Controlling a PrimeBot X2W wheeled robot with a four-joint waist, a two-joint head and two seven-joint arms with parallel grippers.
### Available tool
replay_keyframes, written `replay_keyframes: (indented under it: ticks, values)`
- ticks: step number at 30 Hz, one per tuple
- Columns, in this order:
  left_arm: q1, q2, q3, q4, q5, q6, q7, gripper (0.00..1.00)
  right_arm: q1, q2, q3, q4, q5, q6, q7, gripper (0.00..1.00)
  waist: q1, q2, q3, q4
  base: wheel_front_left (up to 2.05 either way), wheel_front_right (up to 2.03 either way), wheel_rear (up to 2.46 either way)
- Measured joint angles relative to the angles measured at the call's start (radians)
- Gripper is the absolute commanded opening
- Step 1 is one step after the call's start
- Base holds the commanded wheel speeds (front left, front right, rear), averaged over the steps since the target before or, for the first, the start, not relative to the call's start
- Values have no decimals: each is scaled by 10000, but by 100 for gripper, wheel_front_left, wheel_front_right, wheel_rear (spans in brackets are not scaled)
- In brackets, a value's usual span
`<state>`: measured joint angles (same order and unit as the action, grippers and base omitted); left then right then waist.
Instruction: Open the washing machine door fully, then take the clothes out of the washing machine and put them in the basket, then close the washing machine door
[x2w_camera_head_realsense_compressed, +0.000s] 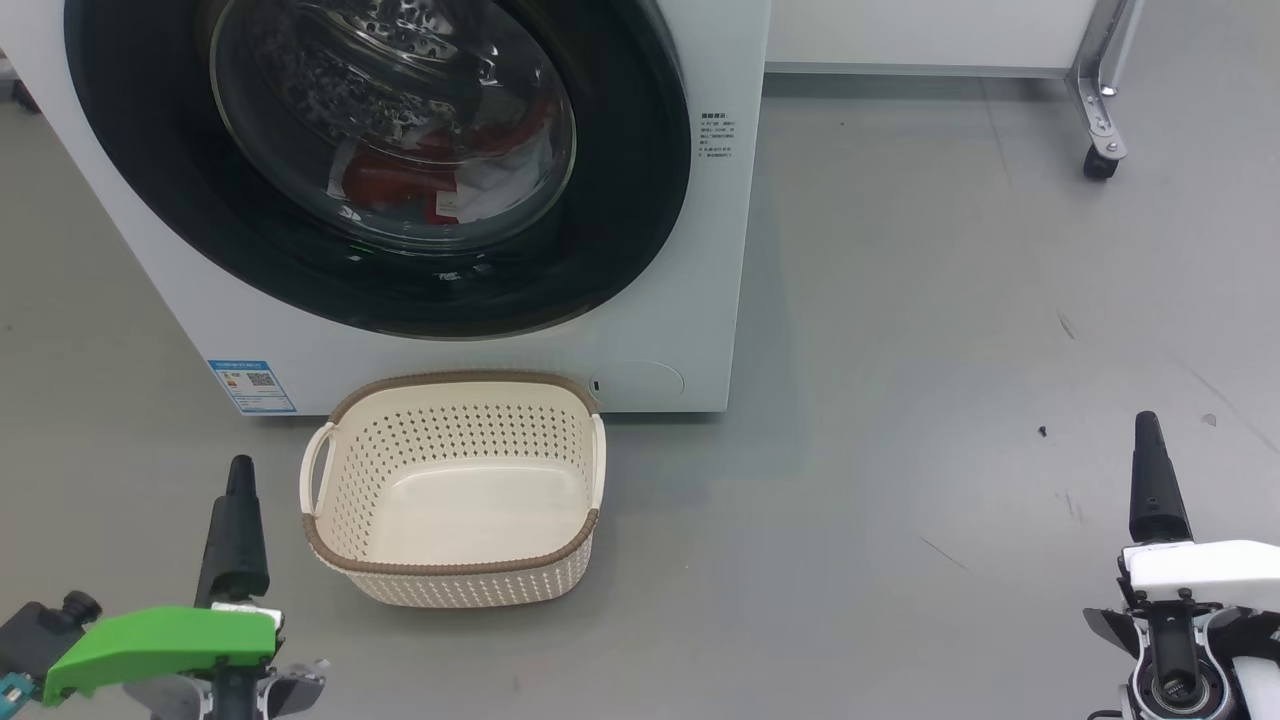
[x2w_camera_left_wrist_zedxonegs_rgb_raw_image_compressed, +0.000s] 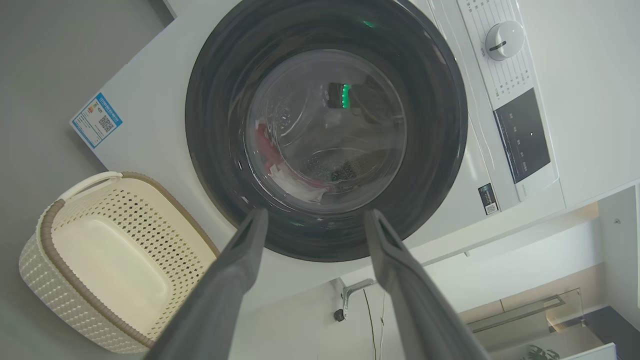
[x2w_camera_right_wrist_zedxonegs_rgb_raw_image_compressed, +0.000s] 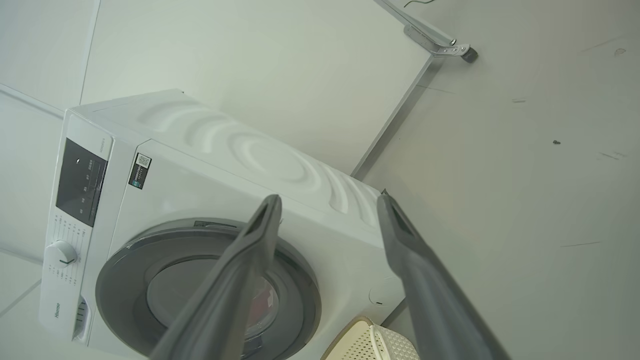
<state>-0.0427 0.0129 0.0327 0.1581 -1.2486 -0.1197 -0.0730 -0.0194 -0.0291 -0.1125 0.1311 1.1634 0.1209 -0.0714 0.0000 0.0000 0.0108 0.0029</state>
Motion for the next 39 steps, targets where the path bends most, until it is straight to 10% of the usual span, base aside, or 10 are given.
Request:
replay_keyframes:
  ticks: [39]
  values:
    - [-1,148,-1764,-449,7935,493,-1323,100,48,-167,993,-619,-6370,-305,-1348,100,0,0,113,-31,0,0,0]
